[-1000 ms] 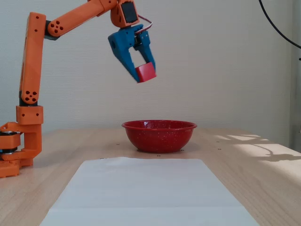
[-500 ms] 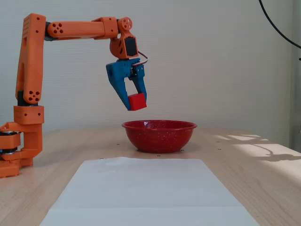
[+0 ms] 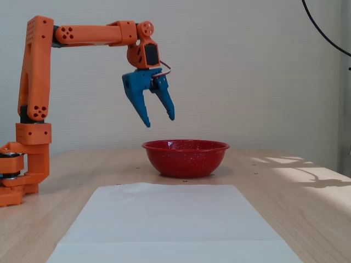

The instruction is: Grasp the red cube and put it in the red bowl

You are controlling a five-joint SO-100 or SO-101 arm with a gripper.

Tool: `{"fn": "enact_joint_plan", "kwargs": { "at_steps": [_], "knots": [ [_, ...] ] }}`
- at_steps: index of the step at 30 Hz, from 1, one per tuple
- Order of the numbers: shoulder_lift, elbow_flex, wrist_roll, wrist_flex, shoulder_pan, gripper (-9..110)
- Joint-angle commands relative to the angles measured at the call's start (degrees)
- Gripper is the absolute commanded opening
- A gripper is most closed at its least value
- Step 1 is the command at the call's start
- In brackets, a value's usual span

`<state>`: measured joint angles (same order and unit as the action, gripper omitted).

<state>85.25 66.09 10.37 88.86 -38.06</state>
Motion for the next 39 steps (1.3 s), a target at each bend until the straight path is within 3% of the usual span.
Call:
{"fn": "enact_joint_plan", "kwargs": {
  "at_steps": [1,5,16,39],
  "knots": [
    [9.8,-8.5,-0.2,2.1,3.6,15],
    [13.4,-10.6,-2.0,4.8,6.8,0],
    [29.4,0.9,-4.5,4.8,19.4,0],
    [80.2,76.4,-2.3,-45.6,33.3,0]
  ]
}}
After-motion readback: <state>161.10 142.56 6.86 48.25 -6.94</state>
